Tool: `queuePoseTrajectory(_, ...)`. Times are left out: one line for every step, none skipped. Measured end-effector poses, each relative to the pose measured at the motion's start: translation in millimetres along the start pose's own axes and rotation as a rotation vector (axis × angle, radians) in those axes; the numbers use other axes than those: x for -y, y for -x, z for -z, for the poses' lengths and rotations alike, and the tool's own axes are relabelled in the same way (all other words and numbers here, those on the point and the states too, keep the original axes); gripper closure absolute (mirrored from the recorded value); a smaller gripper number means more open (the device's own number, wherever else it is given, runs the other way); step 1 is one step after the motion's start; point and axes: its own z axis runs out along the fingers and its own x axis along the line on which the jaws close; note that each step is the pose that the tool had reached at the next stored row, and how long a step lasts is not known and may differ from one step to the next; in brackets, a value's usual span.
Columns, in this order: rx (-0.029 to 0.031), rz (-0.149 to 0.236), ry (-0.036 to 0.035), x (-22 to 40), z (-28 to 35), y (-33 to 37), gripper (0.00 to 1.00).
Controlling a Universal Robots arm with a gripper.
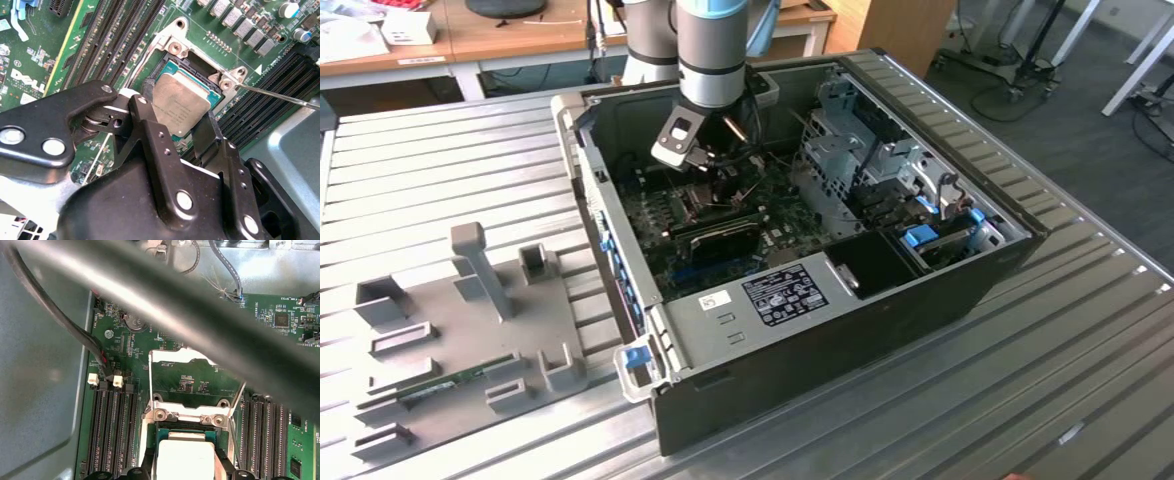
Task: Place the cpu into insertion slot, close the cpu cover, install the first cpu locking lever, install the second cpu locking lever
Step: 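Place the cpu into insertion slot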
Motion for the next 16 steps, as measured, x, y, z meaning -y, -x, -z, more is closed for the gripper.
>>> queuePoseTrajectory(0.0000,0.000,0.0000,0.0,0.0,0.0,0.45)
queuePoseTrajectory(0.0000,0.000,0.0000,0.0,0.0,0.0,0.45)
queuePoseTrajectory(-0.0001,0.000,0.0000,0.0,-0.1,0.0,0.45)
queuePoseTrajectory(-0.0001,0.000,0.0000,0.0,-0.1,0.0,0.45)
queuePoseTrajectory(-0.0001,0.000,0.0000,0.0,-0.1,0.0,0.44)
queuePoseTrajectory(0.0000,0.000,0.0000,0.0,-0.1,0.0,0.44)
queuePoseTrajectory(0.0000,0.000,0.0000,0.0,-0.1,0.0,0.38)
queuePoseTrajectory(0.0000,0.000,0.0000,0.0,-0.1,0.0,0.38)
queuePoseTrajectory(0.0000,0.000,0.0000,0.0,-0.1,0.0,0.38)
queuePoseTrajectory(-0.0001,0.000,0.0001,0.0,-0.1,0.0,0.38)
queuePoseTrajectory(0.0000,0.000,0.0000,0.0,-0.1,0.0,0.38)
queuePoseTrajectory(0.0000,0.000,0.0000,0.0,-0.1,0.0,0.38)
queuePoseTrajectory(0.0000,0.000,0.0000,0.0,-0.1,0.0,0.38)
queuePoseTrajectory(-0.0001,0.000,0.0001,0.0,-0.2,-0.1,0.38)
queuePoseTrajectory(0.0005,0.000,0.0001,0.0,-0.2,-0.1,0.38)
queuePoseTrajectory(0.0017,0.000,0.0001,0.0,-0.3,-0.2,0.38)
